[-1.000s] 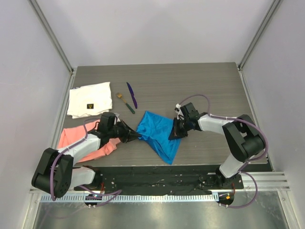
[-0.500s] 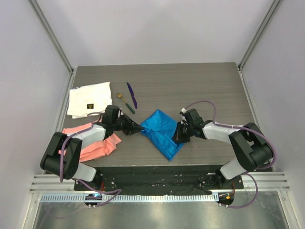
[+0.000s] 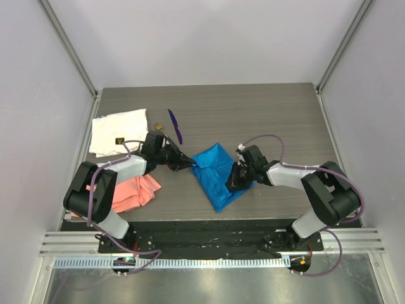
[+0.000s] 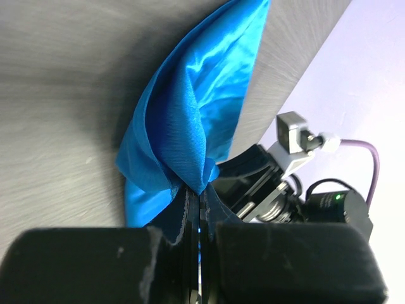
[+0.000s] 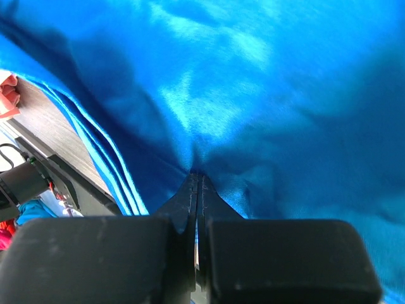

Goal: Fold the napkin into a case and place the utensils inside
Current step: Fold the lower triangle-folded napkin at the center of the board.

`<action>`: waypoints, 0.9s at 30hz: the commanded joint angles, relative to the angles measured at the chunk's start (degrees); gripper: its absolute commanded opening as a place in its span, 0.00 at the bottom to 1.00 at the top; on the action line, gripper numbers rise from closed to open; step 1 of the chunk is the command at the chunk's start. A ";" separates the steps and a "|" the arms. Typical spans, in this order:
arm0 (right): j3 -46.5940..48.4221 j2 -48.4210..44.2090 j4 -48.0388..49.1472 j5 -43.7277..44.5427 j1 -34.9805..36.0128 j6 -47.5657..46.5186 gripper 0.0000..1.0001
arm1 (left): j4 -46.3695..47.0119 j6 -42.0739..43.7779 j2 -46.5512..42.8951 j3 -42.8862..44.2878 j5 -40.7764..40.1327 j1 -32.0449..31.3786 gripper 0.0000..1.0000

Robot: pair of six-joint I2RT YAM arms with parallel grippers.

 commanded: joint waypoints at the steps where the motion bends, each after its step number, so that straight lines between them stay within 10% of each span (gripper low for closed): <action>1: -0.70 0.87 -0.07 1.27 0.68 0.11 0.01 | 1.38 0.86 2.41 4.95 -0.83 -1.85 0.00; 16: 17.66 -0.45 -19.84 9.61 -1.43 -11.57 0.02 | -5.66 4.73 6.63 13.12 -5.32 -3.70 0.00; 27: 27.60 13.87 -13.62 7.68 -4.24 -16.32 0.01 | -7.33 5.70 10.06 16.46 -5.76 -4.58 0.00</action>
